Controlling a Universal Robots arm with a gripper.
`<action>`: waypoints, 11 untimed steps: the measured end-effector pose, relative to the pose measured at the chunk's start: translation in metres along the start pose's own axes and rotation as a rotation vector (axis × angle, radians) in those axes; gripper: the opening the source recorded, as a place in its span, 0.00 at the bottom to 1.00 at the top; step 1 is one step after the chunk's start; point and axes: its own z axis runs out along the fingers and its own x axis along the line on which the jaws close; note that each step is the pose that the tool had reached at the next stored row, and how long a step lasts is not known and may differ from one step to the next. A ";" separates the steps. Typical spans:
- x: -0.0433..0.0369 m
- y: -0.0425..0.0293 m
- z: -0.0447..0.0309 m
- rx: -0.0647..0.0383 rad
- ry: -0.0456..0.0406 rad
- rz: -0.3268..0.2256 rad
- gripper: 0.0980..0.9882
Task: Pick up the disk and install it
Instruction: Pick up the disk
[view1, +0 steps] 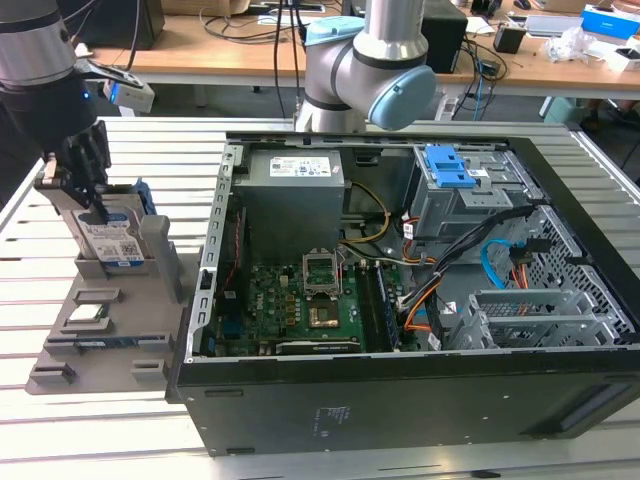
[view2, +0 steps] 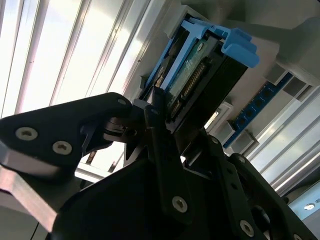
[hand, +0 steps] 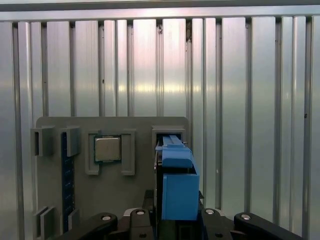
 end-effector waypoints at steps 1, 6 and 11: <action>0.0000 0.0000 0.0000 0.000 0.0000 0.000 0.30; 0.0000 0.0003 -0.0003 0.000 -0.0001 0.000 0.30; 0.0001 0.0001 -0.0060 0.000 0.0000 0.000 0.30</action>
